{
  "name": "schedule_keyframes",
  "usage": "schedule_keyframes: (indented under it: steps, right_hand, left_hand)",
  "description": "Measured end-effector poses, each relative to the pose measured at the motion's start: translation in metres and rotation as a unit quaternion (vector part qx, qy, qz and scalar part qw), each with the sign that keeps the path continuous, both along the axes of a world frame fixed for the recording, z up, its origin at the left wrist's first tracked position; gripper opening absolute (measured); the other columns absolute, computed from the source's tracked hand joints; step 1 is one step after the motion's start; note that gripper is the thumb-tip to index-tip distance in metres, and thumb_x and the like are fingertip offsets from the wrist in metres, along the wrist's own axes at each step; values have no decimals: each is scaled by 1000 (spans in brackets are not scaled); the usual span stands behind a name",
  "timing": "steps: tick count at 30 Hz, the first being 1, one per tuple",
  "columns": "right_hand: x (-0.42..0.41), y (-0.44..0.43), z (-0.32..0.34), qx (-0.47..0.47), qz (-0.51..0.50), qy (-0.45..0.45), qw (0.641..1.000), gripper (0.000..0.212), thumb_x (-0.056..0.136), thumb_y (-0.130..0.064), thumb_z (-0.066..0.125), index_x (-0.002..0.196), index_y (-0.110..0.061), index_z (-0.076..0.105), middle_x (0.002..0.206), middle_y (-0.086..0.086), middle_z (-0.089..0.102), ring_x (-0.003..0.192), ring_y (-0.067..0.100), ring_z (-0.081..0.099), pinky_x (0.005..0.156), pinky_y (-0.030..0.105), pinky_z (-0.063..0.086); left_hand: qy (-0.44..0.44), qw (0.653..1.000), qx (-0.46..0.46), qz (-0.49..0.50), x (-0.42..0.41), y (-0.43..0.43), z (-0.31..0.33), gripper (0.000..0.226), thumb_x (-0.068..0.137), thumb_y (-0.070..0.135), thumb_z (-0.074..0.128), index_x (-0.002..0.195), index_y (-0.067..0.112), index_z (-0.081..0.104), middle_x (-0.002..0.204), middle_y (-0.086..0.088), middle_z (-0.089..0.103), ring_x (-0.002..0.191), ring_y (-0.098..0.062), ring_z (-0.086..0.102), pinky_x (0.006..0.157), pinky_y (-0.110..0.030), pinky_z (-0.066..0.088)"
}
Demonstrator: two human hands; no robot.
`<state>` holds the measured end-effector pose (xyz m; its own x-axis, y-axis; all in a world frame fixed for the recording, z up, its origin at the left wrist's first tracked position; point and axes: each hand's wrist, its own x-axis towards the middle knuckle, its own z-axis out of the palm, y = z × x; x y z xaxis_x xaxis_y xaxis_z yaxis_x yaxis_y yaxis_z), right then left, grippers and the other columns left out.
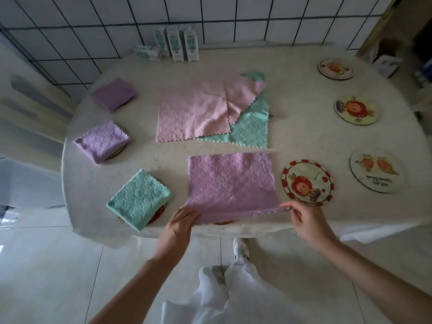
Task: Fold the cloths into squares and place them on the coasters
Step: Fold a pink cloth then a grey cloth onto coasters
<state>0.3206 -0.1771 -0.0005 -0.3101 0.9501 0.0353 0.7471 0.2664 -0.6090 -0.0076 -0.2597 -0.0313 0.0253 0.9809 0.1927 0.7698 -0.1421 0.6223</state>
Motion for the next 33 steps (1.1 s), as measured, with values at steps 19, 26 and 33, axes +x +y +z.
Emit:
schedule_keyframes:
  steps: [19,26,33]
  right_hand:
    - [-13,101,-27,-160,-221,112,956,9,80,-20,72,84,-14,66,73,0,65,66,14,57,59,25,40]
    - [-30,148,-60,-218,-233,85,944,19,80,-12,69,97,-3,68,90,7,68,85,20,62,72,23,39]
    - [-29,169,-73,-225,-235,50,944,10,73,-17,76,75,-15,67,75,6,69,76,27,66,71,37,50]
  left_hand:
    - [-318,865,-197,333,-25,102,0,18,81,10,71,81,27,70,79,-1,72,79,-23,69,77,-42,59]
    - [-313,832,-259,377,-30,144,-22,7,84,10,69,90,13,70,74,-5,67,67,-22,57,70,-38,55]
    - [-271,824,-307,392,-37,153,-33,6,82,13,67,79,16,71,74,-10,67,65,-22,57,70,-44,56]
